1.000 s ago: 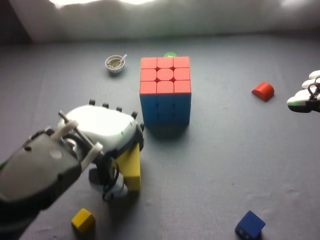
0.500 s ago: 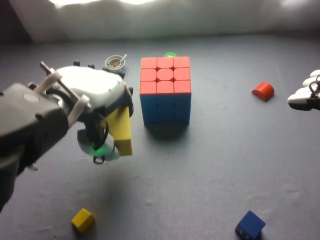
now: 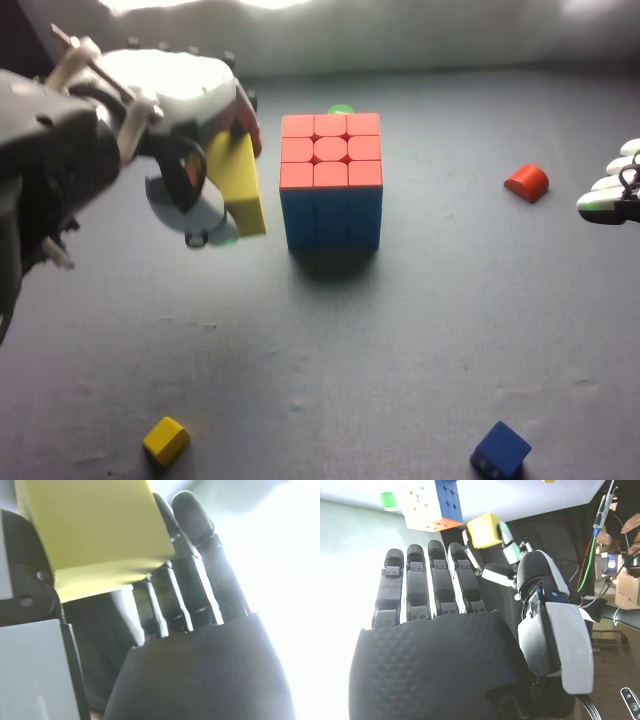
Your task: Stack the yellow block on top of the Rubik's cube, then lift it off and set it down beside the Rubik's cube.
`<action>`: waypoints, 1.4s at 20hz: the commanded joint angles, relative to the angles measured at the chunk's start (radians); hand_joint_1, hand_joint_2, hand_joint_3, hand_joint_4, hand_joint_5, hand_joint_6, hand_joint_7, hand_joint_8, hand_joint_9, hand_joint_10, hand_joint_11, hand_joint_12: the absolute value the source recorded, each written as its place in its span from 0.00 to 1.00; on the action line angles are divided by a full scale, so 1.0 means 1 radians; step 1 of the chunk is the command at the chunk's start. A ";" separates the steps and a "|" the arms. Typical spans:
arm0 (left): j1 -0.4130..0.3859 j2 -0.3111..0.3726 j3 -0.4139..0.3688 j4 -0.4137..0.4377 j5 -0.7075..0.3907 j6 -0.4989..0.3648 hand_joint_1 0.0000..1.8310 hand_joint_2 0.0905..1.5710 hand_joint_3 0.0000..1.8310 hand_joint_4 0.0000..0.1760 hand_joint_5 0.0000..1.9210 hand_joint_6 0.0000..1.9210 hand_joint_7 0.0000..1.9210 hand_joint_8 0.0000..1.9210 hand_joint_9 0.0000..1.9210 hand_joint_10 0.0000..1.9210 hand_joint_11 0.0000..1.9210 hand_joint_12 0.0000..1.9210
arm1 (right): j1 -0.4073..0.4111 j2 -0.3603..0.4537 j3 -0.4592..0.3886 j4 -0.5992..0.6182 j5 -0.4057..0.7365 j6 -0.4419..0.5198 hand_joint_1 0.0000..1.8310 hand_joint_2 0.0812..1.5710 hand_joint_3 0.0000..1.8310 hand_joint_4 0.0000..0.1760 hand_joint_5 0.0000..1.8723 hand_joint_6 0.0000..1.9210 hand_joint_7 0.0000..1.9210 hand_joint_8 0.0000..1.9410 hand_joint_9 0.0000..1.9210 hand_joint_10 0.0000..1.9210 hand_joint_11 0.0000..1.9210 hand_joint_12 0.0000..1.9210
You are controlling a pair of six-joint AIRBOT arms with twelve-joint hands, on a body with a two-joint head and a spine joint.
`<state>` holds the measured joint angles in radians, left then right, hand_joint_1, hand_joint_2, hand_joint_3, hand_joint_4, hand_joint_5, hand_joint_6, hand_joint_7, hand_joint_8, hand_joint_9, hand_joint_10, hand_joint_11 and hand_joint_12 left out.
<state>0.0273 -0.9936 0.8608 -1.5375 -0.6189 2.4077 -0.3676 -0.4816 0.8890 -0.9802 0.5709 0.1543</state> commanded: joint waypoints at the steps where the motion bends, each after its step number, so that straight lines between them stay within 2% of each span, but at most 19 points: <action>1: -0.019 0.009 0.006 0.053 -0.009 0.004 0.76 0.65 0.00 0.00 0.66 0.13 0.58 0.47 0.47 0.64 0.29 0.71 | 0.002 0.014 0.002 0.049 0.064 0.005 0.00 0.85 0.00 0.00 0.07 0.01 0.06 0.01 0.04 0.01 0.00 0.00; 5: -0.067 -0.013 0.043 0.015 0.028 0.047 0.76 0.65 0.00 0.00 0.66 0.14 0.59 0.45 0.47 0.64 0.28 0.72 | 0.003 0.014 0.002 0.049 0.069 0.005 0.00 0.85 0.00 0.00 0.05 0.00 0.05 0.00 0.02 0.00 0.00 0.00; 7: -0.081 -0.027 0.060 0.013 0.032 0.050 0.76 0.66 0.00 0.00 0.65 0.15 0.58 0.48 0.46 0.66 0.28 0.73 | 0.003 0.014 0.002 0.049 0.069 0.004 0.00 0.85 0.00 0.00 0.06 0.00 0.05 0.00 0.02 0.00 0.00 0.00; 11: -0.096 -0.070 0.106 0.011 0.056 0.052 0.76 0.65 0.00 0.00 0.70 0.06 0.59 0.45 0.48 0.63 0.30 0.71 | 0.003 0.014 0.002 0.049 0.070 0.004 0.00 0.85 0.00 0.00 0.04 0.00 0.03 0.00 0.00 0.00 0.00 0.00; 12: -0.096 -0.082 0.116 0.010 0.063 0.053 0.76 0.65 0.00 0.00 0.70 0.05 0.60 0.43 0.48 0.62 0.30 0.70 | 0.003 0.014 0.002 0.049 0.070 0.004 0.00 0.85 0.00 0.00 0.05 0.00 0.03 0.00 0.01 0.00 0.00 0.00; 16: -0.096 -0.120 0.142 0.007 0.073 0.054 0.76 0.65 0.00 0.00 0.71 0.03 0.59 0.45 0.48 0.63 0.30 0.71 | 0.003 0.014 0.002 0.049 0.070 0.004 0.00 0.85 0.00 0.00 0.05 0.01 0.03 0.01 0.01 0.01 0.00 0.00; 17: -0.096 -0.128 0.148 0.007 0.075 0.054 0.76 0.66 0.01 0.00 0.64 0.18 0.57 0.47 0.46 0.63 0.28 0.72 | 0.003 0.014 0.002 0.049 0.070 0.004 0.00 0.85 0.00 0.00 0.05 0.01 0.04 0.01 0.01 0.01 0.00 0.00; 19: -0.097 -0.146 0.163 0.008 0.085 0.055 0.76 0.65 0.00 0.00 0.66 0.12 0.58 0.48 0.47 0.64 0.29 0.72 | 0.003 0.014 0.002 0.049 0.070 0.004 0.00 0.85 0.00 0.00 0.04 0.00 0.04 0.01 0.02 0.01 0.00 0.00; 21: -0.097 -0.166 0.178 0.009 0.096 0.055 0.76 0.66 0.00 0.00 0.66 0.13 0.57 0.49 0.46 0.63 0.29 0.71 | 0.003 0.014 0.002 0.049 0.070 0.004 0.00 0.85 0.00 0.00 0.04 0.00 0.04 0.01 0.02 0.01 0.00 0.00; 22: -0.097 -0.176 0.186 0.009 0.104 0.055 0.76 0.67 0.00 0.00 0.61 0.24 0.54 0.53 0.45 0.64 0.29 0.69 | 0.003 0.014 0.002 0.049 0.070 0.004 0.00 0.86 0.00 0.00 0.04 0.00 0.04 0.01 0.02 0.01 0.00 0.00; 23: -0.097 -0.188 0.196 0.010 0.112 0.055 0.75 0.67 0.00 0.00 0.58 0.30 0.55 0.52 0.45 0.64 0.28 0.70 | 0.003 0.014 0.002 0.049 0.071 0.004 0.00 0.85 0.00 0.00 0.04 0.00 0.04 0.00 0.02 0.01 0.00 0.00; 28: -0.097 -0.234 0.235 0.023 0.129 0.055 0.75 0.68 0.00 0.00 0.56 0.32 0.53 0.55 0.44 0.66 0.30 0.68 | 0.003 0.014 0.002 0.049 0.074 0.004 0.00 0.85 0.00 0.00 0.05 0.01 0.05 0.01 0.02 0.01 0.00 0.00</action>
<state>-0.0563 -1.2385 1.0950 -1.5623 -0.4801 2.4607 -0.3676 -0.4816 0.8890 -0.9802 0.5797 0.1543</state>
